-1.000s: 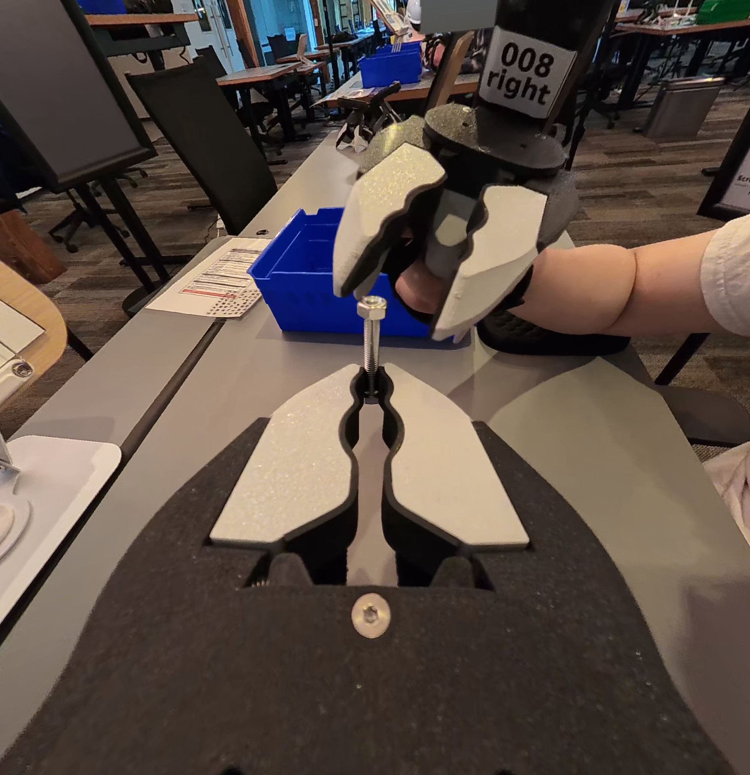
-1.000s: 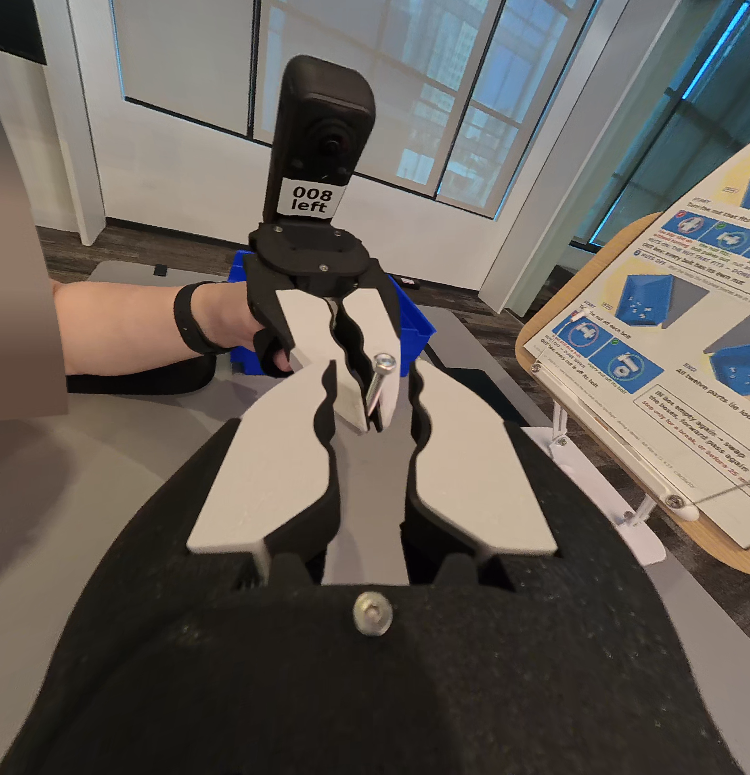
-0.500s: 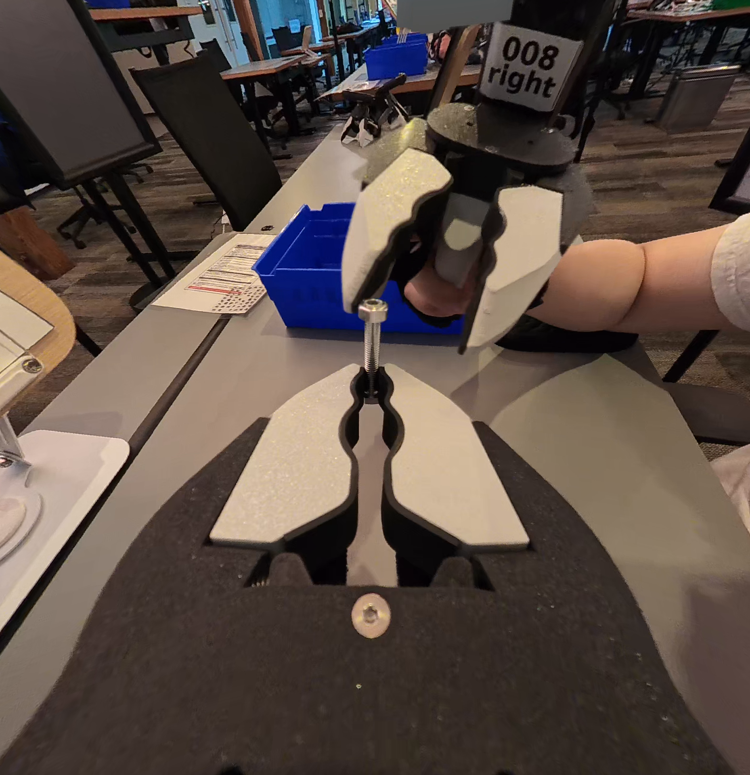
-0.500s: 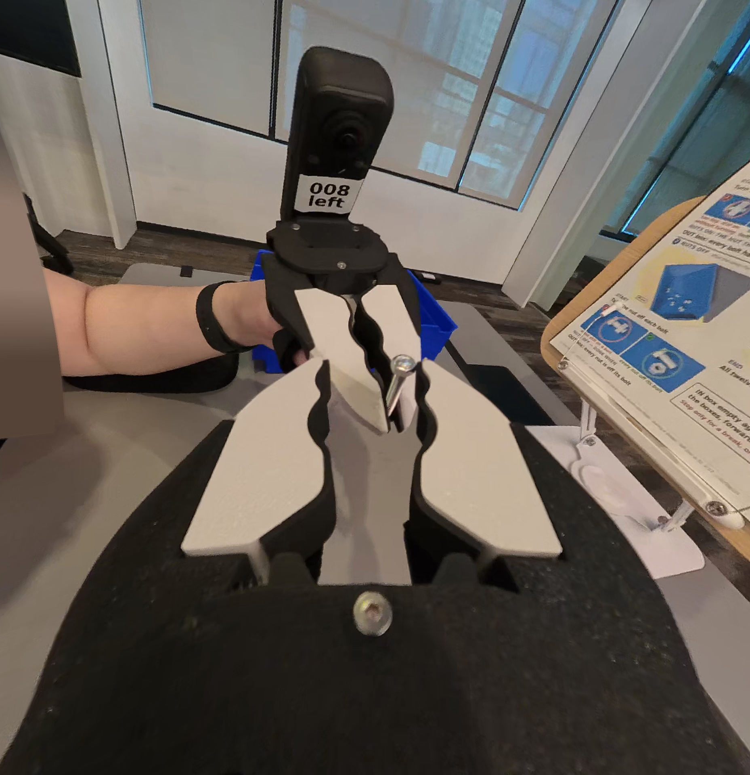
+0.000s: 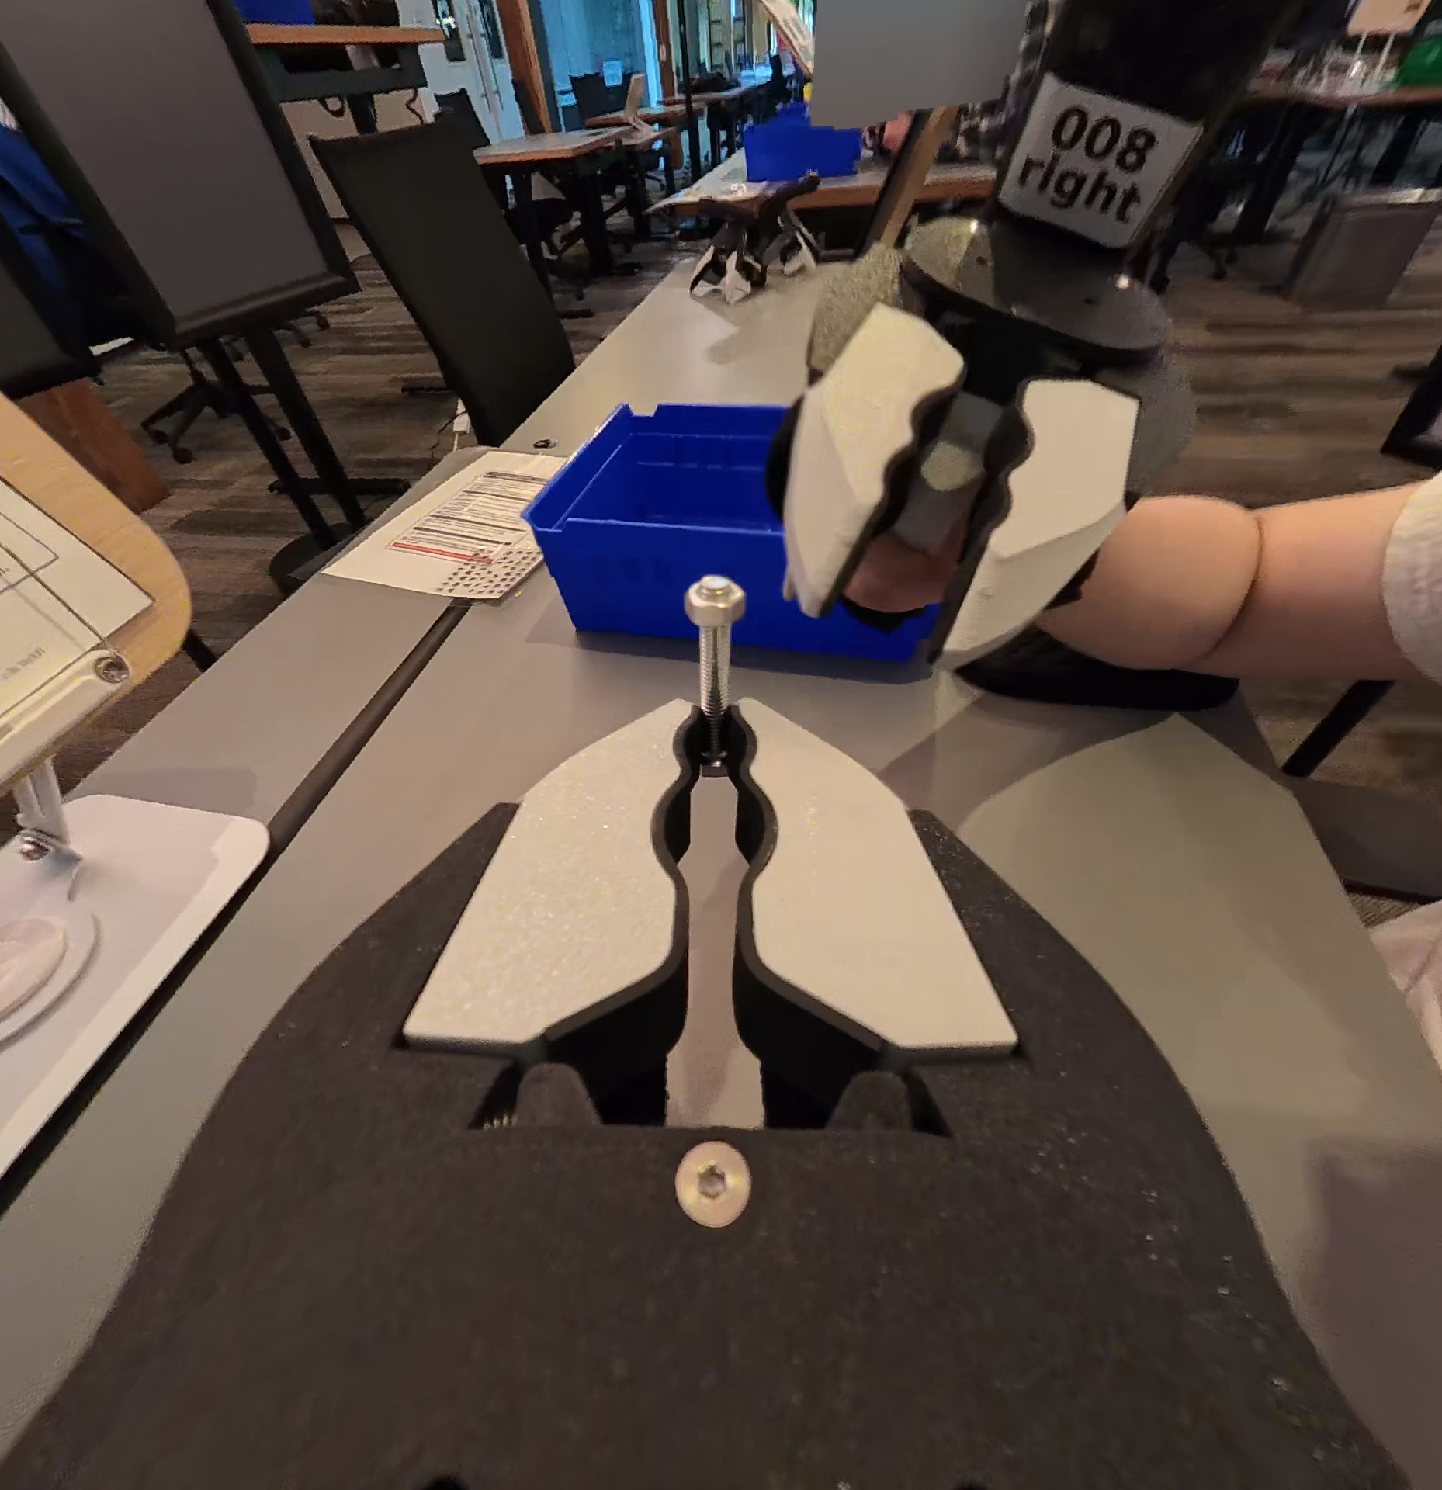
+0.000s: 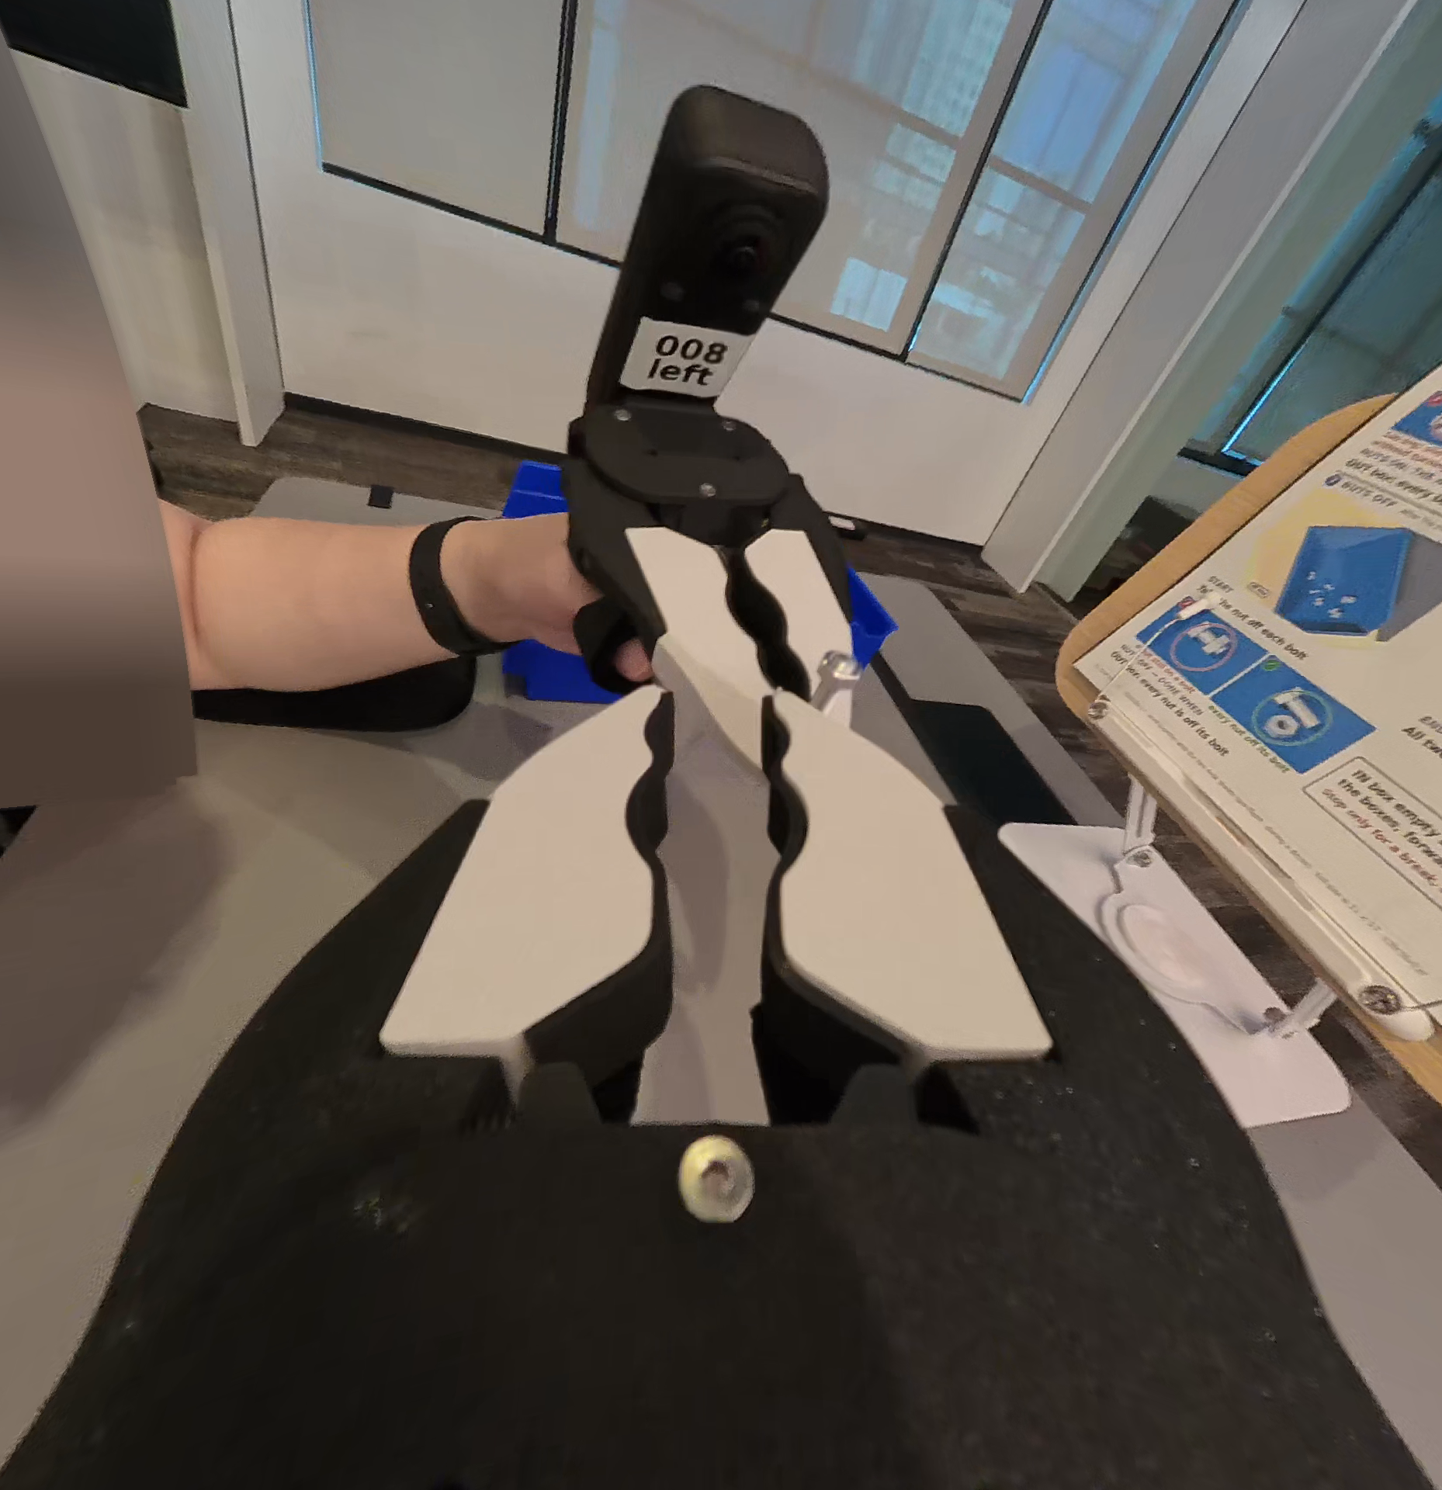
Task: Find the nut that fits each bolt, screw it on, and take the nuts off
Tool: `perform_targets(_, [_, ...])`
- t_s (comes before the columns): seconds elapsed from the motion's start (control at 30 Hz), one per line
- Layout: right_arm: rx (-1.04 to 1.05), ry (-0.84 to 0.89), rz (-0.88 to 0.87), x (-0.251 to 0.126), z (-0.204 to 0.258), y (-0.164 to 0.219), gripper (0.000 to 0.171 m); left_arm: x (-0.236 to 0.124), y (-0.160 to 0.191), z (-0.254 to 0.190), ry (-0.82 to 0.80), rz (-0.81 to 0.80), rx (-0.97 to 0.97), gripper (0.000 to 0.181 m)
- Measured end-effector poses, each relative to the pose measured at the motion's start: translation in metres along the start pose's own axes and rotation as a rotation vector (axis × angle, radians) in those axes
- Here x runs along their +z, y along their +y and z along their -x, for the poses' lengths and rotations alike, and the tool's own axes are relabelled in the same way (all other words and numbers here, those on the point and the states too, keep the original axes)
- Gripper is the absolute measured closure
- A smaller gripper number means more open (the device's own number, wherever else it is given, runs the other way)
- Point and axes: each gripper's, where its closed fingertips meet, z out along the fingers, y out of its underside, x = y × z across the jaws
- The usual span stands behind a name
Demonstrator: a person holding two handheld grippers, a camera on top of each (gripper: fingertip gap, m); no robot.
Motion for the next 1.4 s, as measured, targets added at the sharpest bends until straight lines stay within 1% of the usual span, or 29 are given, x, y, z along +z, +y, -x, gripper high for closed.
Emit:
perform_targets(0.07, [0.026,0.009,-0.009,0.0,-0.002,-0.001,0.148,-0.002,-0.004,-0.002,0.031,-0.029,-0.034,0.177])
perform_targets(0.17, [0.024,0.084,-0.052,0.0,-0.013,-0.004,0.128,0.003,-0.003,-0.012,0.069,-0.021,-0.01,0.177])
perform_targets(0.27, [0.017,0.049,-0.052,0.003,-0.006,-0.003,0.12,0.006,-0.002,-0.016,0.071,-0.013,0.01,0.177])
perform_targets(0.37, [-0.023,0.036,-0.036,0.004,-0.001,-0.004,0.121,0.001,-0.003,-0.007,0.04,-0.02,-0.007,0.177])
perform_targets(0.4, [-0.038,0.001,-0.013,0.003,0.005,-0.002,0.139,-0.001,-0.004,-0.001,0.02,-0.025,-0.021,0.177])
perform_targets(0.43, [-0.037,-0.037,-0.003,0.002,0.01,-0.002,0.147,-0.004,-0.005,0.001,0.016,-0.038,-0.034,0.177])
perform_targets(0.47, [-0.029,-0.039,-0.002,0.002,0.011,-0.003,0.147,-0.006,-0.007,0.002,0.026,-0.051,-0.048,0.177])
perform_targets(0.53, [-0.025,0.015,-0.016,0.002,0.003,-0.005,0.138,-0.005,-0.008,-0.004,0.06,-0.062,-0.052,0.177])
perform_targets(0.63, [-0.014,0.091,-0.053,0.002,-0.008,-0.006,0.113,0.003,-0.006,-0.018,0.11,-0.047,-0.01,0.177])
perform_targets(0.67, [-0.013,0.095,-0.061,0.003,-0.008,-0.006,0.107,0.005,-0.005,-0.021,0.114,-0.034,0.003,0.177])
perform_targets(0.7, [-0.015,0.072,-0.063,0.004,-0.005,-0.006,0.106,0.007,-0.003,-0.022,0.109,-0.021,0.015,0.177])
perform_targets(0.8, [-0.033,0.006,-0.041,0.005,0.006,-0.005,0.111,0.006,0.0,-0.013,0.064,-0.009,0.009,0.177])
perform_targets(0.83, [-0.037,0.018,-0.029,0.005,0.004,-0.005,0.11,0.003,-0.001,-0.011,0.065,-0.017,-0.006,0.177])
perform_targets(0.87, [-0.036,0.022,-0.026,0.003,0.003,-0.006,0.112,0.001,-0.003,-0.008,0.063,-0.028,-0.02,0.177])
perform_targets(0.93, [0.0,-0.055,-0.053,-0.001,0.012,-0.011,0.131,-0.002,-0.006,-0.005,0.054,-0.054,-0.037,0.177])
perform_targets(1.0, [0.046,-0.043,-0.085,-0.003,0.007,-0.015,0.124,-0.002,-0.008,-0.009,0.084,-0.068,-0.044,0.177])
perform_targets(1.13, [0.038,0.023,-0.098,0.0,-0.002,-0.012,0.107,0.004,-0.007,-0.019,0.107,-0.058,-0.009,0.177])
perform_targets(1.23, [0.038,-0.03,-0.082,0.004,0.007,-0.009,0.109,0.005,-0.008,-0.019,0.096,-0.063,0.008,0.177])
perform_targets(1.3, [0.024,-0.017,-0.067,0.004,0.006,-0.008,0.104,0.002,-0.009,-0.012,0.057,-0.067,0.012,0.177])
perform_targets(1.33, [0.017,-0.012,-0.065,0.003,0.005,-0.009,0.106,-0.001,-0.011,-0.006,0.028,-0.078,0.009,0.177])
perform_targets(1.37, [0.016,-0.04,-0.065,0.001,0.008,-0.009,0.12,-0.004,-0.012,-0.001,0.007,-0.09,-0.003,0.177])
perform_targets(1.4, [0.03,-0.052,-0.074,0.0,0.009,-0.011,0.124,-0.007,-0.014,0.001,0.008,-0.101,-0.021,0.177])
